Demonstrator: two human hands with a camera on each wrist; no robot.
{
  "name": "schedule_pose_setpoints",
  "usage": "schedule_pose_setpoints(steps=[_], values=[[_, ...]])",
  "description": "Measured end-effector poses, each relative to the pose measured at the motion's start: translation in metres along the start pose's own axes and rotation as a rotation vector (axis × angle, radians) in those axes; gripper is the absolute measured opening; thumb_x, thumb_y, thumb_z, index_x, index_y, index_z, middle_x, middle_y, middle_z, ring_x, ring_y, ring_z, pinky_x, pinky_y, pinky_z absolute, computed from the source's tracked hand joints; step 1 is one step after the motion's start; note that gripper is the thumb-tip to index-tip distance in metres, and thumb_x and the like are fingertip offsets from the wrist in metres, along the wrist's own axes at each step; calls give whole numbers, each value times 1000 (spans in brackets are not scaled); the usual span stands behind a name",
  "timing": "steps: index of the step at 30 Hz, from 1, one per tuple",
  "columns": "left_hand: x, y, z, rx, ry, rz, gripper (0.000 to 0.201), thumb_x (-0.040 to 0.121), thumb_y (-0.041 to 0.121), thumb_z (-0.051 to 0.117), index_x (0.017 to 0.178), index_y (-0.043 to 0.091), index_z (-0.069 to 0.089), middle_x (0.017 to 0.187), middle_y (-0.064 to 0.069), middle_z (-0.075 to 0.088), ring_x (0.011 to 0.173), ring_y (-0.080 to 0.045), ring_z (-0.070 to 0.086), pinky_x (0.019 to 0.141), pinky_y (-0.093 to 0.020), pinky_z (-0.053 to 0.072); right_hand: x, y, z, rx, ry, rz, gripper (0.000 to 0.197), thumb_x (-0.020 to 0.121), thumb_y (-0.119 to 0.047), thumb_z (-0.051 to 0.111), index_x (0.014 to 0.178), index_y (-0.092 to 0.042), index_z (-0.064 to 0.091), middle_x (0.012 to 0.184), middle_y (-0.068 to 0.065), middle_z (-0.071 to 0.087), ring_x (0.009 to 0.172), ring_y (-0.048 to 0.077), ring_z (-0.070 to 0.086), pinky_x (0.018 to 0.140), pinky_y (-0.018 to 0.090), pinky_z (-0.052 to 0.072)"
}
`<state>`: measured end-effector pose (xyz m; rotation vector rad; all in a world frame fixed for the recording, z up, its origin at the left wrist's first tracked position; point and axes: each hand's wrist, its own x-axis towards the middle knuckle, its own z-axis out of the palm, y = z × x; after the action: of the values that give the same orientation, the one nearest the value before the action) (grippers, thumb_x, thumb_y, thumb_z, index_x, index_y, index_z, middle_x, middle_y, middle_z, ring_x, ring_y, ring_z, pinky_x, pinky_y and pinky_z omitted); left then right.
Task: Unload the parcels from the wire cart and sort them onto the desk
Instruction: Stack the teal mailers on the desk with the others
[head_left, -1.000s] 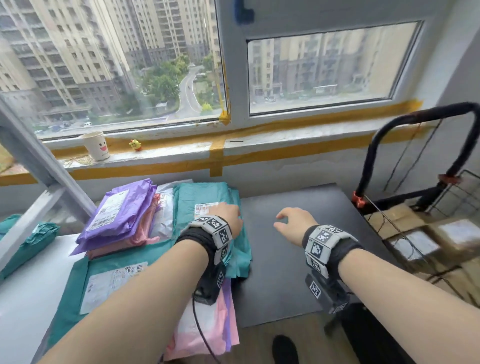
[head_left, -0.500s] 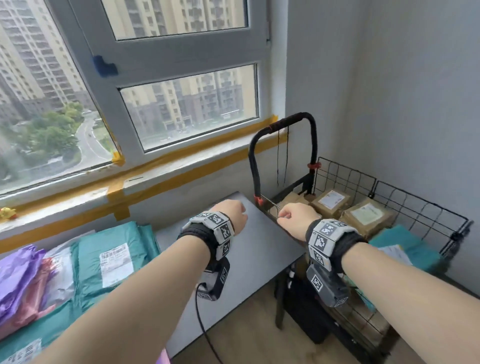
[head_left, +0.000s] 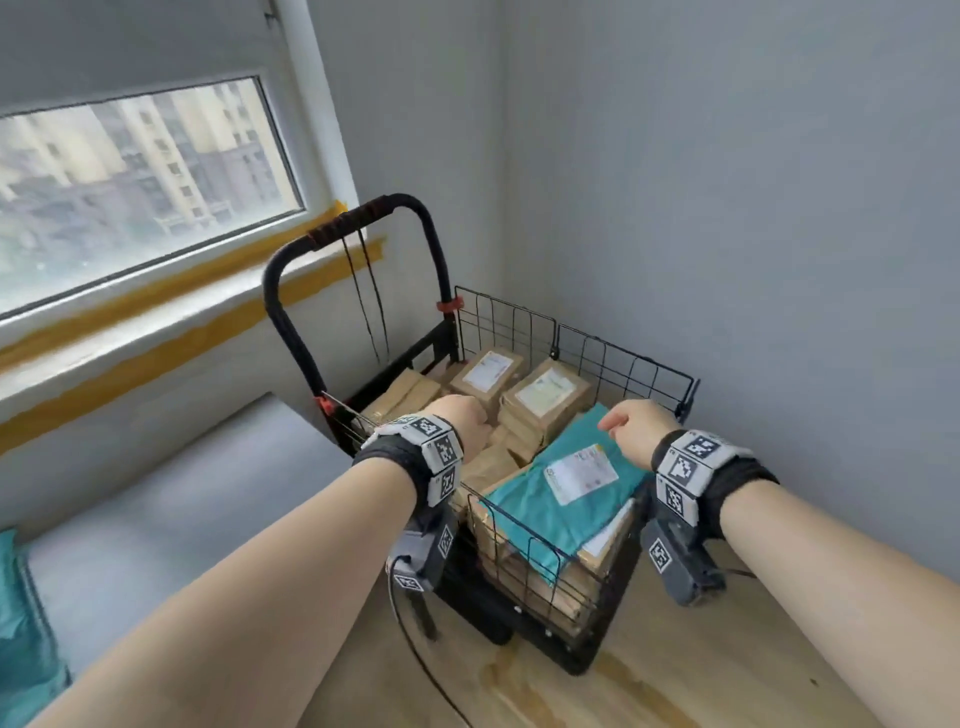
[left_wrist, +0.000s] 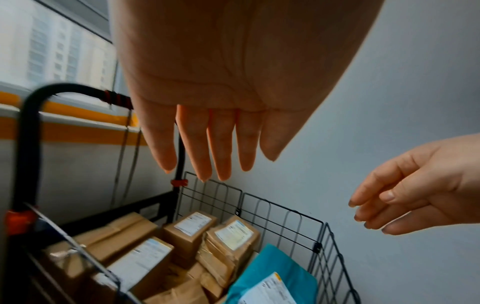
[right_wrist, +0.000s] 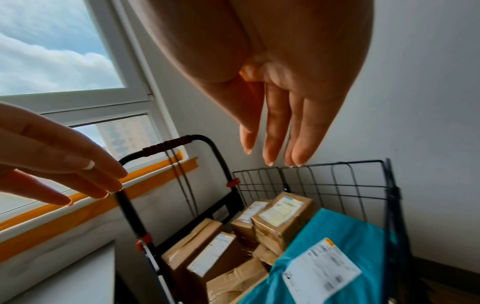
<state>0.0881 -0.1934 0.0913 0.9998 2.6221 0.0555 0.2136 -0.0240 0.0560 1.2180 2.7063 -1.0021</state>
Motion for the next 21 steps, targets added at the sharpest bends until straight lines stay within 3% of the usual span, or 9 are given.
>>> schedule_pose_setpoints(steps=[4, 9, 12, 17, 19, 21], values=[[38, 31, 14, 7, -79, 26, 35, 98, 25, 41, 127, 11, 56, 123, -9, 60, 111, -26, 58, 90, -32, 47, 25, 32, -4, 56, -16, 109, 29, 92, -1, 46, 106, -13, 68, 123, 7, 62, 112, 28, 57, 95, 28, 44], [93, 45, 19, -14, -150, 82, 36, 99, 22, 39, 129, 9, 54, 127, -10, 58, 117, -26, 55, 95, -32, 44, 60, 46, 11, 89, -64, 213, 29, 93, -5, 45, 112, -12, 66, 128, 7, 59, 117, 27, 54, 98, 29, 41], [138, 46, 29, -14, -198, 128, 33, 98, 20, 41, 122, 6, 59, 125, -12, 60, 116, -27, 56, 95, -33, 44, 87, 50, 25, 104, -68, 296, 31, 94, -4, 43, 116, -9, 64, 129, 9, 57, 118, 27, 53, 97, 28, 42], [213, 45, 55, 31, -339, 205, 34, 97, 18, 42, 123, 6, 59, 125, -12, 60, 116, -27, 56, 97, -33, 45, 135, 52, 54, 56, -142, 477, 31, 97, -8, 41, 122, -1, 58, 128, 13, 58, 119, 29, 53, 97, 29, 44], [239, 48, 70, 89, -430, 251, 36, 98, 19, 38, 124, 4, 58, 124, -14, 60, 114, -28, 58, 96, -34, 48, 154, 61, 69, 77, -163, 560, 28, 97, -13, 42, 114, -1, 60, 119, 13, 61, 112, 29, 56, 88, 28, 46], [260, 50, 86, 130, -503, 288, 36, 98, 21, 37, 121, 3, 59, 120, -14, 62, 109, -28, 60, 89, -32, 50, 170, 74, 88, 143, -168, 645, 24, 96, -19, 45, 82, -3, 57, 87, 12, 59, 88, 28, 56, 64, 26, 43]])
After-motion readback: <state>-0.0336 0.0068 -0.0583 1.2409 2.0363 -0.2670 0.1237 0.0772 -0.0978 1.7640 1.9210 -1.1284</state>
